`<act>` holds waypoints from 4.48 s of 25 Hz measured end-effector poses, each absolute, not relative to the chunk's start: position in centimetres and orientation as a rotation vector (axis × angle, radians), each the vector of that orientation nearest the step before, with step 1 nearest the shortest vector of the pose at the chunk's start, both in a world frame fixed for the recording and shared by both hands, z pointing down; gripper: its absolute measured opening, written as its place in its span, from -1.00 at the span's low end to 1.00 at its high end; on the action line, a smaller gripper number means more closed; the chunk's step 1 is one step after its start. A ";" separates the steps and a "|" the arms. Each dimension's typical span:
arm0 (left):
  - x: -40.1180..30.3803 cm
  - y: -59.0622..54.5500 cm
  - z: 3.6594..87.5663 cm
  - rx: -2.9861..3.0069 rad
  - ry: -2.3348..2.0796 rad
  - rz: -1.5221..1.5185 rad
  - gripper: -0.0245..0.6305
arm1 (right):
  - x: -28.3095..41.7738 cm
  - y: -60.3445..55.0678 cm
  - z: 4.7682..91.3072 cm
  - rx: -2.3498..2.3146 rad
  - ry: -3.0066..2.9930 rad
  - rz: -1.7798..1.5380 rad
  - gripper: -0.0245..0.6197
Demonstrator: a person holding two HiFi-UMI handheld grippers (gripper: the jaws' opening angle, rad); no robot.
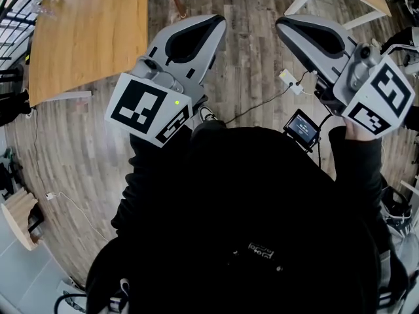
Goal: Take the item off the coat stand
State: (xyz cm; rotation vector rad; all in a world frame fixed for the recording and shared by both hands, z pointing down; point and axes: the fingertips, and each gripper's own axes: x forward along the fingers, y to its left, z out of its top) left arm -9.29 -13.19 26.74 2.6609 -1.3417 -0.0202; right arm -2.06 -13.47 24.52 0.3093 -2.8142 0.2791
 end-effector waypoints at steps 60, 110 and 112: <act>-6.5 -4.7 21.9 2.614 -1.578 0.014 -0.93 | 0.8 -6.8 20.2 0.054 -2.962 0.264 -0.89; -8.3 -6.1 16.3 2.791 -1.565 -0.097 -0.92 | 5.8 -9.0 16.3 0.473 -3.027 0.181 -0.89; -7.8 -6.6 16.4 2.815 -1.530 -0.072 -0.92 | 5.7 -9.0 16.1 0.492 -3.030 0.194 -0.89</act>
